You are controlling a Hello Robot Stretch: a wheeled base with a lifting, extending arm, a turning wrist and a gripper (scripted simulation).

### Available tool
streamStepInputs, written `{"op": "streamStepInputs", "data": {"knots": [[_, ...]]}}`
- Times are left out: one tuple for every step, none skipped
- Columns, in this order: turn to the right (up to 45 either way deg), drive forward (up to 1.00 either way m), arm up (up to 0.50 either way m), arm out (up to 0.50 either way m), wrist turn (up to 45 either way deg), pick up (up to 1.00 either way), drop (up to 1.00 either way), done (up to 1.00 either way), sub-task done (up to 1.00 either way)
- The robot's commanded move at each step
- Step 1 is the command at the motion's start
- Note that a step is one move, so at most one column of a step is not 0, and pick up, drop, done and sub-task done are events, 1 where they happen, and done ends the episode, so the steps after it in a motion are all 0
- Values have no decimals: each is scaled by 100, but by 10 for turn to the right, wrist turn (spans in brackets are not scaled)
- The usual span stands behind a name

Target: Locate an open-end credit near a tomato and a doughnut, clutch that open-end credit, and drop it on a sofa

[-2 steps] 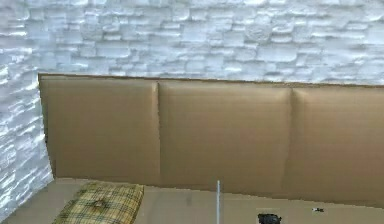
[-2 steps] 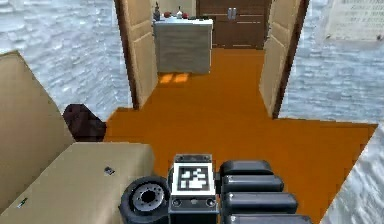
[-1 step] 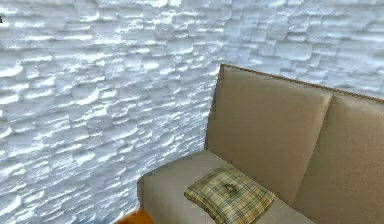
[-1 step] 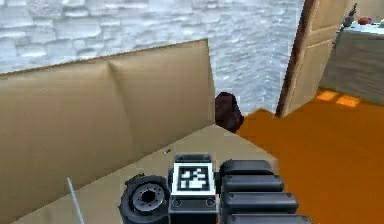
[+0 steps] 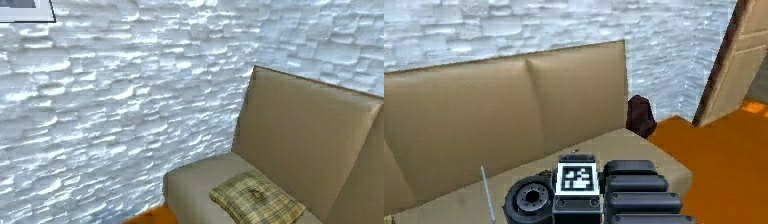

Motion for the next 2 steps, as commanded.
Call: {"op": "streamStepInputs", "data": {"knots": [[0, 35, 0, 0, 0, 0, 0, 0, 0], [450, 0, 0, 0, 0, 0, 0, 0, 0]]}}
